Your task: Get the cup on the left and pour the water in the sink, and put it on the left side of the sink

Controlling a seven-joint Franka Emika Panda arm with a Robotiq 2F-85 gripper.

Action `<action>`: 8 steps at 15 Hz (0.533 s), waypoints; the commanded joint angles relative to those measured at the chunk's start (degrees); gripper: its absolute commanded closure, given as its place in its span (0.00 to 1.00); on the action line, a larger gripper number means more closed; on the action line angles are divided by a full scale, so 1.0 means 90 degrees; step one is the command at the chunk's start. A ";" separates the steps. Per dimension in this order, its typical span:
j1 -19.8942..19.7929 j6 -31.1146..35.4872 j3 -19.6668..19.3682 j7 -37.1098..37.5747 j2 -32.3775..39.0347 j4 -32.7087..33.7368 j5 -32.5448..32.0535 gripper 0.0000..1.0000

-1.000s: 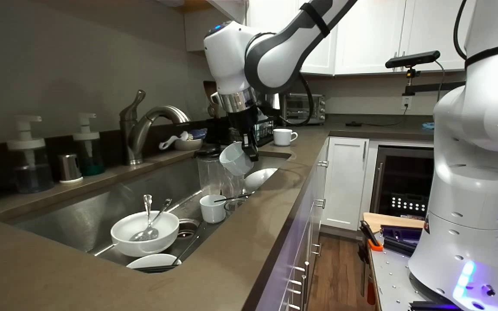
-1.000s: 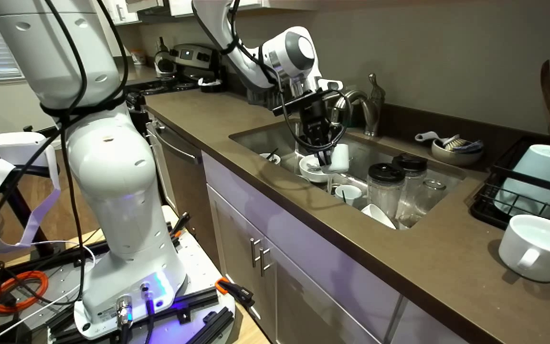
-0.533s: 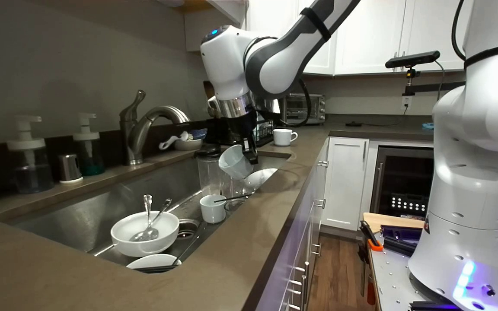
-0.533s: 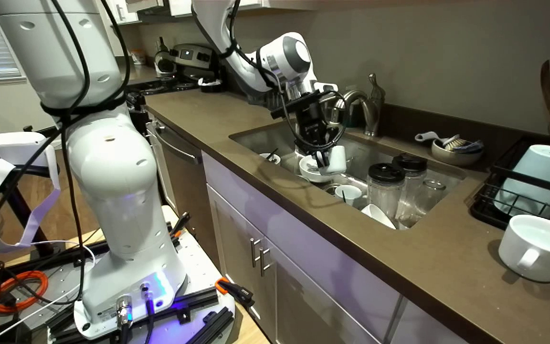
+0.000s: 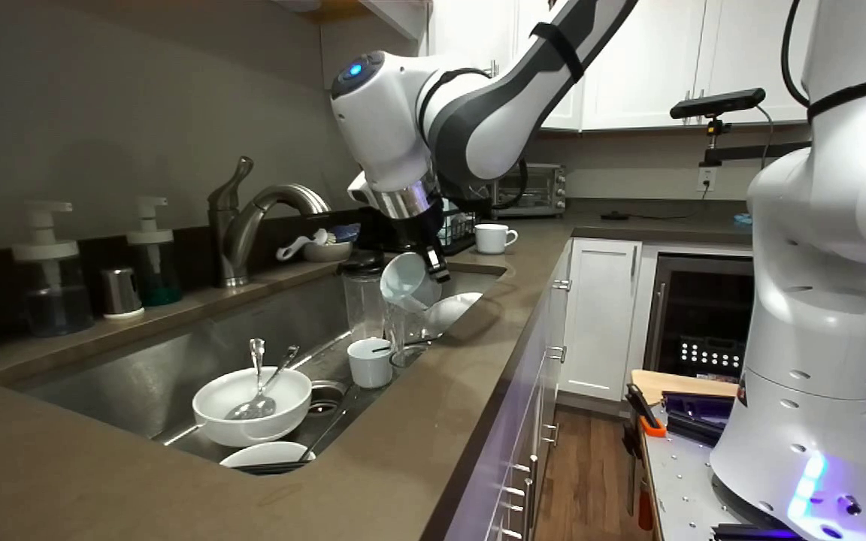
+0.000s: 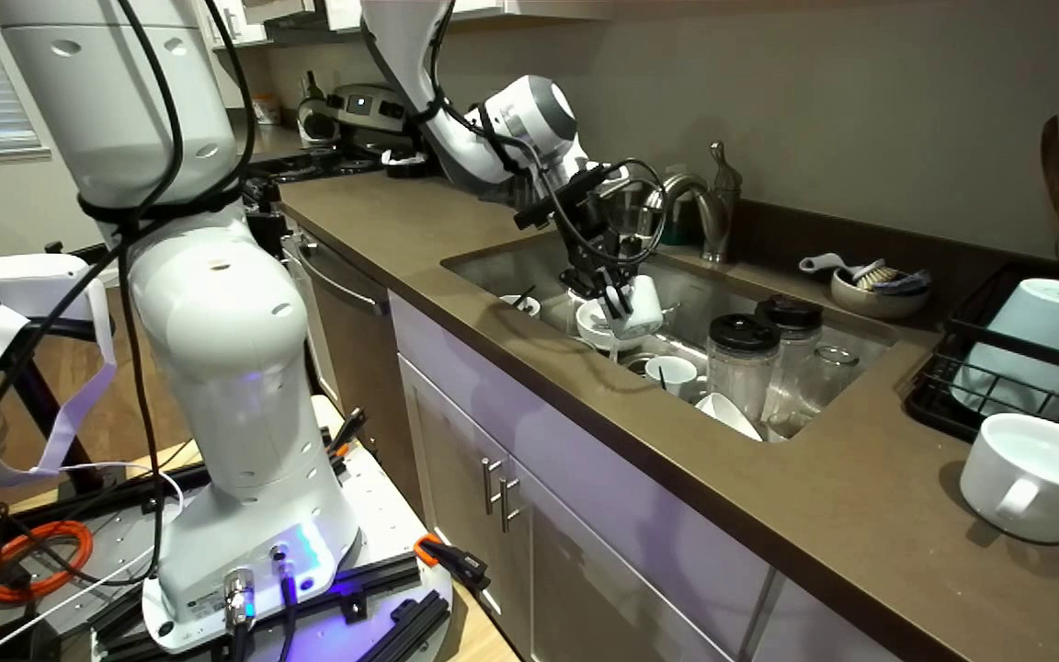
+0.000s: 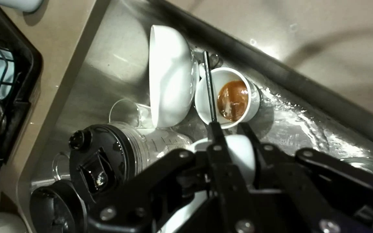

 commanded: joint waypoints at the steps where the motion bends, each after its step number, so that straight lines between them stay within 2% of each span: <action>1: 0.0115 -0.0304 0.0078 -0.0116 -0.0042 0.0122 -0.0685 0.94; 8: 0.0211 -0.0320 0.0186 0.0163 -0.0137 0.0021 -0.1956 0.94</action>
